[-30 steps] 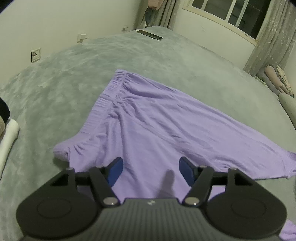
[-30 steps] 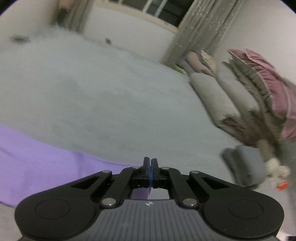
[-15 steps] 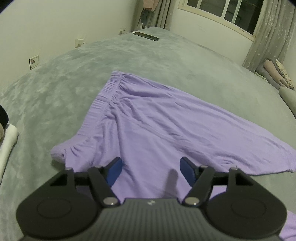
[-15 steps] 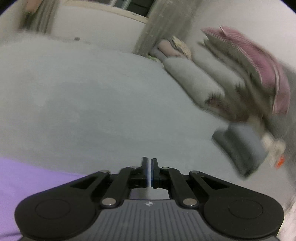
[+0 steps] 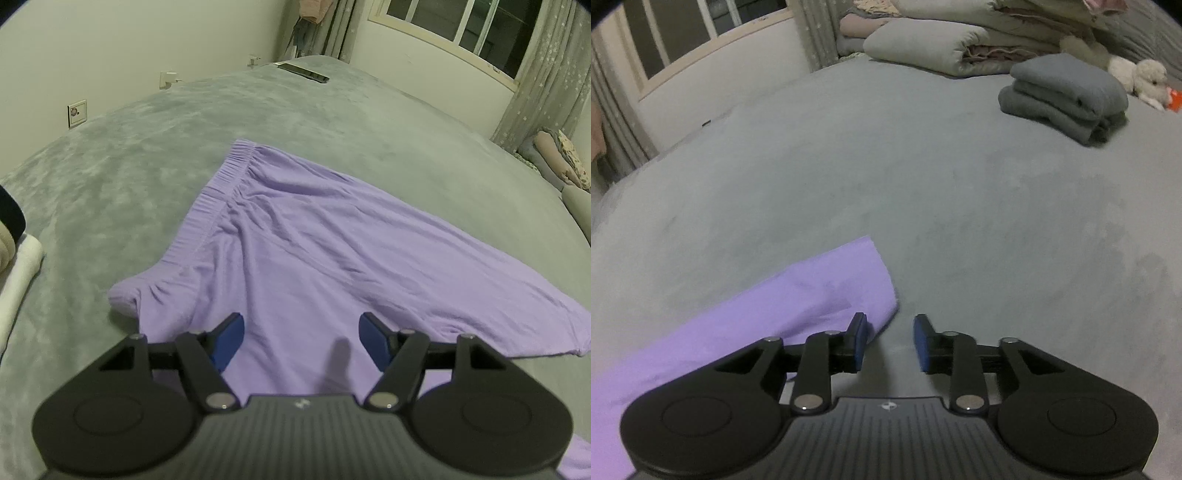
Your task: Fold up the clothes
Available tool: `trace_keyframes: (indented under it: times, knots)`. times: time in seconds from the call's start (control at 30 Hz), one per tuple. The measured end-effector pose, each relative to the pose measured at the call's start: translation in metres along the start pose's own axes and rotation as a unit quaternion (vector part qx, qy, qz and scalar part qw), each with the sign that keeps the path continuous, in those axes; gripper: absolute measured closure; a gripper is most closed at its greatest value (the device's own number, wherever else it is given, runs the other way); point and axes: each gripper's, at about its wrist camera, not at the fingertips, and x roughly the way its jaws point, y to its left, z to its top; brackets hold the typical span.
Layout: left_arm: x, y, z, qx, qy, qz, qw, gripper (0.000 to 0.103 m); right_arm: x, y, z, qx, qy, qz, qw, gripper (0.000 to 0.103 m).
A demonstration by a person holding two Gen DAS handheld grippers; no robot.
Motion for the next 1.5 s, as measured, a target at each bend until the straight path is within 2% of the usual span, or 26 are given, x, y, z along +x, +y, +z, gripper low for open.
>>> trace_keyframes:
  times: [0.03, 0.07, 0.1, 0.13, 0.23, 0.3, 0.4, 0.5, 0.6, 0.7, 0.73, 0.77, 0.83, 0.97, 1.1, 1.17, 1.2, 1.27, 1.3, 1.5]
  knots:
    - [0.000, 0.000, 0.000, 0.000, 0.000, 0.000, 1.0000, 0.036, 0.002, 0.000, 0.001, 0.007, -0.002, 0.011, 1.000, 0.078]
    - [0.000, 0.000, 0.000, -0.001, 0.000, -0.001, 1.0000, 0.036, 0.004, 0.002, 0.001, 0.017, -0.001, 0.031, 0.999, 0.092]
    - [0.000, 0.001, 0.001, -0.002, 0.001, -0.002, 1.0000, 0.036, 0.005, 0.007, -0.001, 0.024, 0.001, 0.052, 0.998, 0.096]
    - [-0.001, 0.001, 0.001, -0.003, 0.001, -0.003, 1.0000, 0.036, 0.006, 0.012, -0.001, 0.017, -0.002, 0.051, 0.999, 0.096]
    - [-0.002, 0.002, 0.001, -0.006, 0.002, -0.006, 1.0000, 0.036, -0.003, 0.029, 0.002, -0.033, -0.040, -0.003, 0.999, 0.097]
    - [-0.002, 0.002, 0.001, -0.006, 0.003, -0.007, 0.9999, 0.036, -0.017, 0.030, 0.007, -0.052, -0.064, -0.025, 0.996, 0.098]
    - [-0.002, 0.002, 0.001, -0.005, 0.004, -0.011, 0.9999, 0.036, -0.030, 0.033, 0.014, -0.087, -0.072, -0.055, 0.992, 0.098]
    - [-0.002, 0.004, 0.001, -0.006, 0.006, -0.015, 0.9998, 0.036, -0.022, 0.042, 0.009, -0.134, -0.066, -0.084, 0.985, 0.098]
    - [0.000, 0.008, 0.004, -0.007, 0.012, -0.024, 0.9996, 0.036, 0.001, 0.052, -0.004, -0.202, -0.066, -0.136, 0.968, 0.099]
    - [-0.001, 0.015, 0.010, -0.018, 0.016, -0.032, 0.9992, 0.036, 0.017, 0.050, -0.013, -0.232, -0.080, -0.195, 0.950, 0.101]
    - [-0.001, 0.017, 0.012, -0.021, 0.017, -0.035, 0.9990, 0.036, 0.017, 0.048, -0.015, -0.232, -0.085, -0.207, 0.946, 0.101]
    - [-0.004, 0.023, 0.017, -0.030, 0.011, -0.036, 0.9988, 0.036, 0.011, 0.047, -0.016, -0.222, -0.094, -0.206, 0.948, 0.101]
    - [-0.008, 0.031, 0.024, -0.040, -0.002, -0.027, 0.9988, 0.036, -0.010, 0.050, -0.019, -0.204, -0.115, -0.179, 0.956, 0.100]
    - [-0.018, 0.059, 0.037, -0.078, -0.018, -0.016, 0.9967, 0.036, -0.051, 0.089, -0.046, -0.253, -0.107, -0.063, 0.959, 0.095]
    - [-0.025, 0.096, 0.045, -0.142, -0.026, 0.010, 0.9895, 0.039, -0.080, 0.133, -0.089, -0.279, -0.039, 0.087, 0.956, 0.093]
    - [-0.027, 0.109, 0.042, -0.161, -0.020, 0.029, 0.9862, 0.047, -0.090, 0.155, -0.114, -0.287, -0.003, 0.154, 0.945, 0.093]
    - [-0.027, 0.112, 0.040, -0.168, -0.015, 0.027, 0.9853, 0.054, -0.093, 0.165, -0.126, -0.292, 0.012, 0.183, 0.938, 0.093]
    - [-0.028, 0.118, 0.035, -0.180, -0.004, 0.022, 0.9834, 0.058, -0.093, 0.177, -0.138, -0.285, 0.034, 0.214, 0.934, 0.093]
    - [-0.029, 0.120, 0.035, -0.184, 0.001, 0.010, 0.9829, 0.058, -0.092, 0.181, -0.142, -0.278, 0.044, 0.225, 0.933, 0.093]
    - [-0.025, 0.126, 0.024, -0.211, 0.026, 0.001, 0.9771, 0.058, -0.084, 0.208, -0.166, -0.238, 0.102, 0.291, 0.921, 0.093]
